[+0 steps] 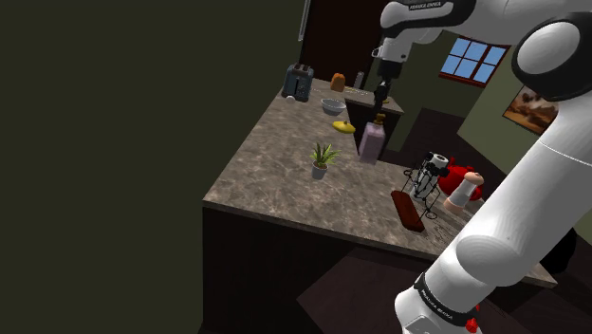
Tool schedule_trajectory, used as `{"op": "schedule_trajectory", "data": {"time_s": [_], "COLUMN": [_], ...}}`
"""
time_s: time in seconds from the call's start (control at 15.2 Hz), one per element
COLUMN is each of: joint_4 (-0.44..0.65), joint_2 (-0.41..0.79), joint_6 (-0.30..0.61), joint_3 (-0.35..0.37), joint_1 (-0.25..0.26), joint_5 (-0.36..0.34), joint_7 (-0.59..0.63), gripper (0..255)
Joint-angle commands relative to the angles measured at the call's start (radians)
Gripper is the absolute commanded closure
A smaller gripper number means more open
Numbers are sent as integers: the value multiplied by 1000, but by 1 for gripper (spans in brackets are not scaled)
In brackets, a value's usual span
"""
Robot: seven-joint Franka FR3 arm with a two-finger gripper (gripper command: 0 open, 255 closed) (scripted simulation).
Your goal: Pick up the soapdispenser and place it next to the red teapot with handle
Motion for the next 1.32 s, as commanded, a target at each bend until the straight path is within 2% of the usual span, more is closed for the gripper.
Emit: {"op": "schedule_trajectory", "data": {"time_s": [0.0,1.25], "joint_4": [33,399], "joint_2": [2,93], "joint_6": [-30,-315], "joint_3": [-1,-15], "joint_1": [-1,-21], "joint_5": [1,37], "joint_7": [-3,-34], "gripper": [255,255]}}
